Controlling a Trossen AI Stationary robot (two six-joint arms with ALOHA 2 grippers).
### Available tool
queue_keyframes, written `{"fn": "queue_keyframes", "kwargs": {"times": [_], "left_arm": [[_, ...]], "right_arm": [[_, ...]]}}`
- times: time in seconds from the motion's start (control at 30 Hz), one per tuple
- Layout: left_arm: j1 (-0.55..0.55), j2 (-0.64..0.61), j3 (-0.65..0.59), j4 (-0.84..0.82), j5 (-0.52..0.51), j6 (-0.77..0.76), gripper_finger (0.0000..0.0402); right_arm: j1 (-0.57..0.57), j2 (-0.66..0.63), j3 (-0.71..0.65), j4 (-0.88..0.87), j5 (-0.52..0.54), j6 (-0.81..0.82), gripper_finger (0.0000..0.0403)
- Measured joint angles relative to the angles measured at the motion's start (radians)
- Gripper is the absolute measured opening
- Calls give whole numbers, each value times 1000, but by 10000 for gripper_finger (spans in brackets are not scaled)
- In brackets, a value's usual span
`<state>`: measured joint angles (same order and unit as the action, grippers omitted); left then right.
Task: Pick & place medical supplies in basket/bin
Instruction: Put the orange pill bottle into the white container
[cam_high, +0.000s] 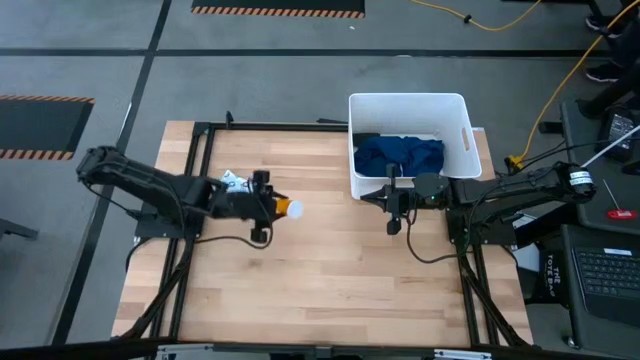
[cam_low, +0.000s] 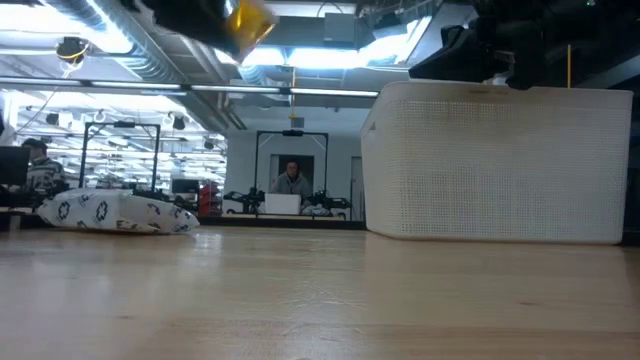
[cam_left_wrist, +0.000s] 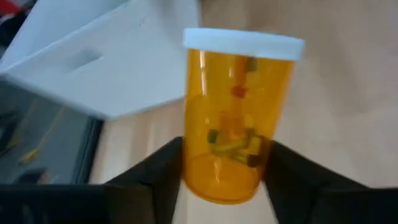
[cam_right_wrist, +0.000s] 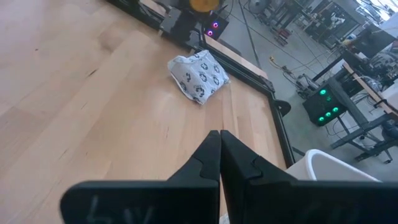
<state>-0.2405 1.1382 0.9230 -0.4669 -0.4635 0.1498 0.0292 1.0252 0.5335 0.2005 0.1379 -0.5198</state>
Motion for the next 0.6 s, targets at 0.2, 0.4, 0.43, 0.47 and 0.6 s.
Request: {"fn": "queue_keyframes", "kwargs": {"times": [0.2,0.4,0.43,0.47,0.6], "left_arm": [[133,-14,-3,102,293,109,186],[268,-7,-155,386,509,211,193],[291,-7,-189,452,534,215,193],[312,-7,-224,516,556,215,194],[366,-6,-346,809,613,212,195]], "right_arm": [[0,0,0,-4,-2,22,3],[0,0,0,-10,-10,71,3],[0,0,0,-11,-10,75,3],[0,0,0,-11,-10,76,3],[0,0,0,-11,-11,78,3]]}}
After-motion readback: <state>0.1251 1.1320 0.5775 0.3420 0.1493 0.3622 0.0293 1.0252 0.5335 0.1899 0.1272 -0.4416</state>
